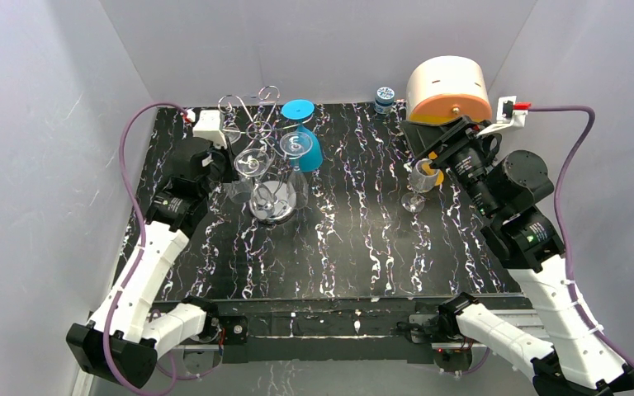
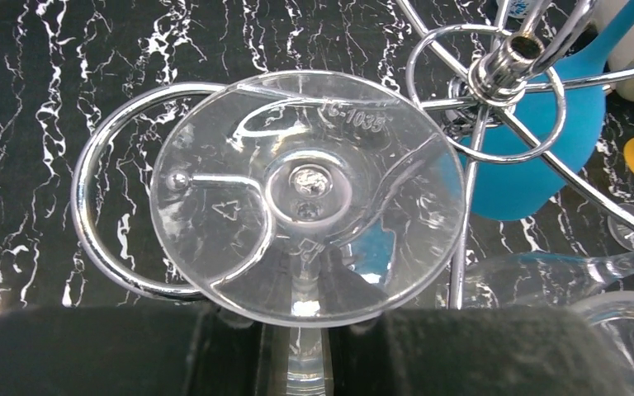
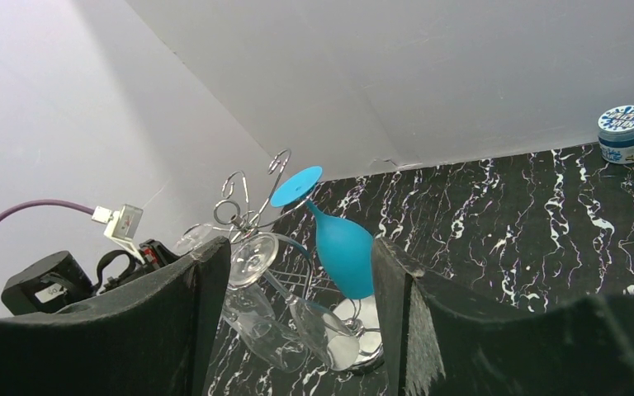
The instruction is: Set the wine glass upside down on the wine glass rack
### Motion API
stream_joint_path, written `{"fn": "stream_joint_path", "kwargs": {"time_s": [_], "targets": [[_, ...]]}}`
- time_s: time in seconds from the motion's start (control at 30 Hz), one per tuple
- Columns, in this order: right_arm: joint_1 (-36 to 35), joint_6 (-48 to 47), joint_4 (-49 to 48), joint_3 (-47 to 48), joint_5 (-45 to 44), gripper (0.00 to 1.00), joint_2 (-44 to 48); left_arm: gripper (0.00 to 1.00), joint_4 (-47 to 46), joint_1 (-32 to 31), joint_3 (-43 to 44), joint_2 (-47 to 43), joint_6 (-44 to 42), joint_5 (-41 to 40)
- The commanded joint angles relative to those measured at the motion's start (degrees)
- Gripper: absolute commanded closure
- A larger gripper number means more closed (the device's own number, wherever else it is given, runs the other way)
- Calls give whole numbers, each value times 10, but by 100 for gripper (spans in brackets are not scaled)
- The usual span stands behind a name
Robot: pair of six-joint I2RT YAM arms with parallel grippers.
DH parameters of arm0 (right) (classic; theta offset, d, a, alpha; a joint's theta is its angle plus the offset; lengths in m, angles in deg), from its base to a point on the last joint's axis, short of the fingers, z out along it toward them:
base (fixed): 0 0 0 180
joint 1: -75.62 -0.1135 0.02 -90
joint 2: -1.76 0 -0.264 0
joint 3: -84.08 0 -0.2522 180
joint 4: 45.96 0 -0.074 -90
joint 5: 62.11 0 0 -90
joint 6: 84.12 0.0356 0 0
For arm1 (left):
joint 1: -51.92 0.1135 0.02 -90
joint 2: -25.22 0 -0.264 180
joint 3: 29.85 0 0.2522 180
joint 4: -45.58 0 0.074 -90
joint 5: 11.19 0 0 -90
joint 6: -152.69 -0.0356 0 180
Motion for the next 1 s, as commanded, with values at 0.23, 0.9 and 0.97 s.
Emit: {"fn": "stream_joint_path", "kwargs": {"time_s": [0.23,0.9,0.97], "targets": [[1,-3,-17,4,-1,29,2,100,-187,4,-77,-47,-119,-22],[1,-16,-28,-14,24,29,8,100,-143,13,-27,-2,-35,-86],[1,-20,-30,-14,27,29,7,100,-142,12,-27,-2,-45,-71]]}}
